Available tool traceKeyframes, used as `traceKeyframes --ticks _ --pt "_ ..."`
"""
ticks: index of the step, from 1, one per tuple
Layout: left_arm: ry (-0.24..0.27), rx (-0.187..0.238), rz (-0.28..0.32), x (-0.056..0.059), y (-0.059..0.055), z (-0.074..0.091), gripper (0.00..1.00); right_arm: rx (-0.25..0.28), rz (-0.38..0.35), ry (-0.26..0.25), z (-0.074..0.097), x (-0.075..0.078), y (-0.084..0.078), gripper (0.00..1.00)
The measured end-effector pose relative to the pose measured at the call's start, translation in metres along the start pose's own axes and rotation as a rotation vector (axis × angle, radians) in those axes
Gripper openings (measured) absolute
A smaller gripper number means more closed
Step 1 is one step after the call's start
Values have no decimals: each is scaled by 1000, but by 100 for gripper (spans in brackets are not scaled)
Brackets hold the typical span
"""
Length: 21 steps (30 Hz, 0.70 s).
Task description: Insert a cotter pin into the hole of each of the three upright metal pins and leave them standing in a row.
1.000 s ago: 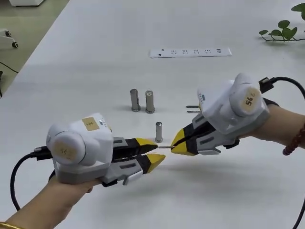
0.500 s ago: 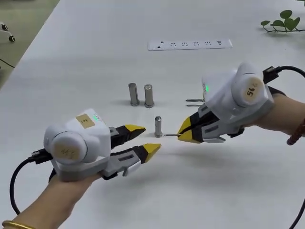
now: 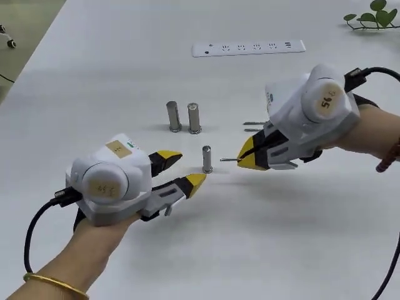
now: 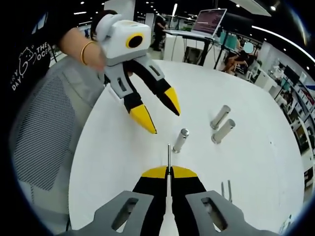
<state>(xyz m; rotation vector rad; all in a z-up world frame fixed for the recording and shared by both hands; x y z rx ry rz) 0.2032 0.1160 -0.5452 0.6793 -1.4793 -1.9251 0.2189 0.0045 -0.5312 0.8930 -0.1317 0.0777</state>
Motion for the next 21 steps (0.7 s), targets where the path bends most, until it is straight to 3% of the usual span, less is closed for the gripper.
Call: traceKeyframes --ticks 6,21 --pt "27 -14 3 -5 -6 -7 28 -2 12 -3 -3 6 0 0" --pt "30 -29 27 0 -13 -29 21 -24 14 -22 -10 19 -4 0"
Point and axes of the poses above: the centre of the closed fingertips' face, and the gripper's own axes: z roughly backward along the fingers, x roughly to its right, y roughly out of its top, the point moved 4 cm from there along z, roughly backward along the fingers, and after that the axes turned 13 degrees about x, right-handed, at the moved point
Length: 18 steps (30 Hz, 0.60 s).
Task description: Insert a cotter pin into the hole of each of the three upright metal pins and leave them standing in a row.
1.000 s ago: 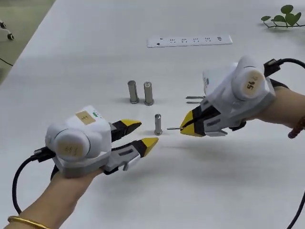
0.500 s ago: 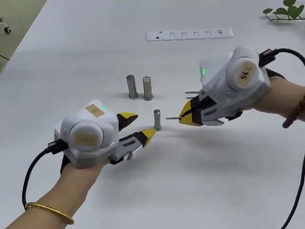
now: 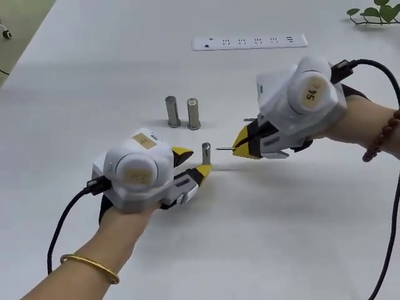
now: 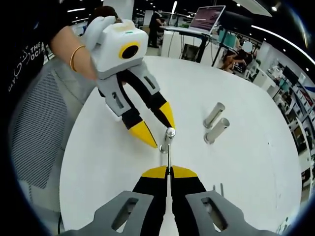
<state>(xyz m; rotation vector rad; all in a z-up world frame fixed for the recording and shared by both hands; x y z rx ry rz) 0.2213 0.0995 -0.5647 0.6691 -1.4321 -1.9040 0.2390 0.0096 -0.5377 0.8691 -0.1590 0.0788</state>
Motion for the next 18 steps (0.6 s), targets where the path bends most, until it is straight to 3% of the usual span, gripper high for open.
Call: traceKeyframes --ticks 9,18 --pt "6 -2 55 4 -2 -10 17 13 -6 4 -4 1 3 0" --pt "25 -10 73 4 -5 -14 11 22 0 15 -7 0 9 0"
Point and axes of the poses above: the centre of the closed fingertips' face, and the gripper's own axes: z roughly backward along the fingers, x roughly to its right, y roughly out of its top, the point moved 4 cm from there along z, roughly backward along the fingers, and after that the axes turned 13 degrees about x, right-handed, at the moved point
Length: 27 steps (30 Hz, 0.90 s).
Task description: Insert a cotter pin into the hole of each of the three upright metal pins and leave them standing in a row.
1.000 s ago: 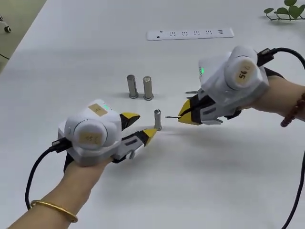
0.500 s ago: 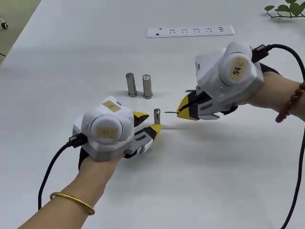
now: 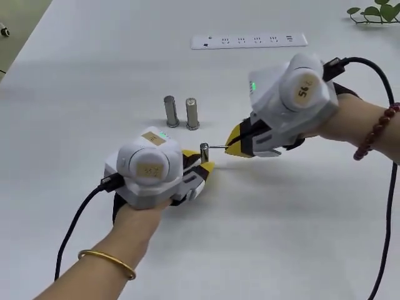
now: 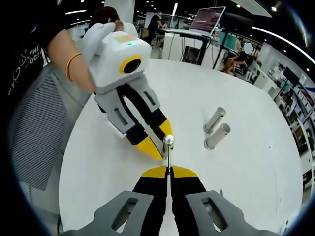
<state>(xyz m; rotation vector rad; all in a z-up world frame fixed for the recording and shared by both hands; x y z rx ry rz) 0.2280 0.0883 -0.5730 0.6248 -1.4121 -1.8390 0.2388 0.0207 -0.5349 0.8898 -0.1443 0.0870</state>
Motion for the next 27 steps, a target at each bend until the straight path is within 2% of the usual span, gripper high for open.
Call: traceKeyframes --ticks 6,11,27 --pt "-1 2 -6 -1 1 -2 6 -2 3 6 -1 1 -1 0" --pt "-15 2 -44 0 1 -2 6 3 6 11 -3 2 2 0" --pt "-11 8 -58 2 0 -3 6 11 14 20 -14 2 6 0"
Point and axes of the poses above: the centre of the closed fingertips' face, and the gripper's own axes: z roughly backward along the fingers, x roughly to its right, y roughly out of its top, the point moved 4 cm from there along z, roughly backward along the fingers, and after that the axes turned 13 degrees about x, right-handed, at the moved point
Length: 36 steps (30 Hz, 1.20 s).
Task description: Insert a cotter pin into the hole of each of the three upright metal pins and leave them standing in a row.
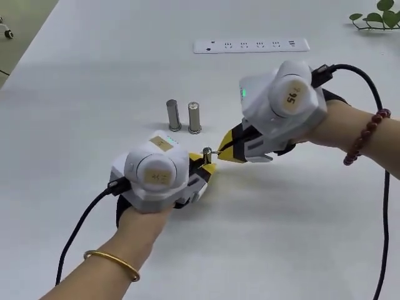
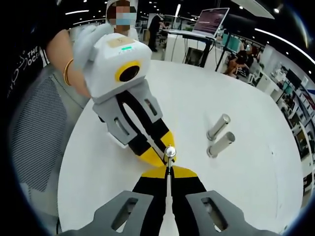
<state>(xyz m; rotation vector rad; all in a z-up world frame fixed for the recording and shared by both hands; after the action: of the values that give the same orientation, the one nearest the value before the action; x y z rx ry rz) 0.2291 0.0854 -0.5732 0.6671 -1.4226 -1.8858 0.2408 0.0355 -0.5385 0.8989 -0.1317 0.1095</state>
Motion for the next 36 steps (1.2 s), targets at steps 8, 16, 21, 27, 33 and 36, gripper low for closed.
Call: traceKeyframes --ticks 8,16,21,27,33,36 --pt "10 5 -4 1 0 -1 6 2 3 -4 -5 2 2 0" --pt "19 8 -1 1 0 -2 6 3 -6 -29 -3 0 4 0" --pt "20 6 -2 1 0 -2 6 -3 -15 -43 5 -1 5 4" --pt "23 7 0 1 0 -2 6 2 -24 -50 11 -2 2 0" --pt "27 8 3 1 0 -2 6 10 -41 -49 8 -1 0 0" --pt "30 13 6 1 0 -2 6 8 -36 -49 7 -1 3 0"
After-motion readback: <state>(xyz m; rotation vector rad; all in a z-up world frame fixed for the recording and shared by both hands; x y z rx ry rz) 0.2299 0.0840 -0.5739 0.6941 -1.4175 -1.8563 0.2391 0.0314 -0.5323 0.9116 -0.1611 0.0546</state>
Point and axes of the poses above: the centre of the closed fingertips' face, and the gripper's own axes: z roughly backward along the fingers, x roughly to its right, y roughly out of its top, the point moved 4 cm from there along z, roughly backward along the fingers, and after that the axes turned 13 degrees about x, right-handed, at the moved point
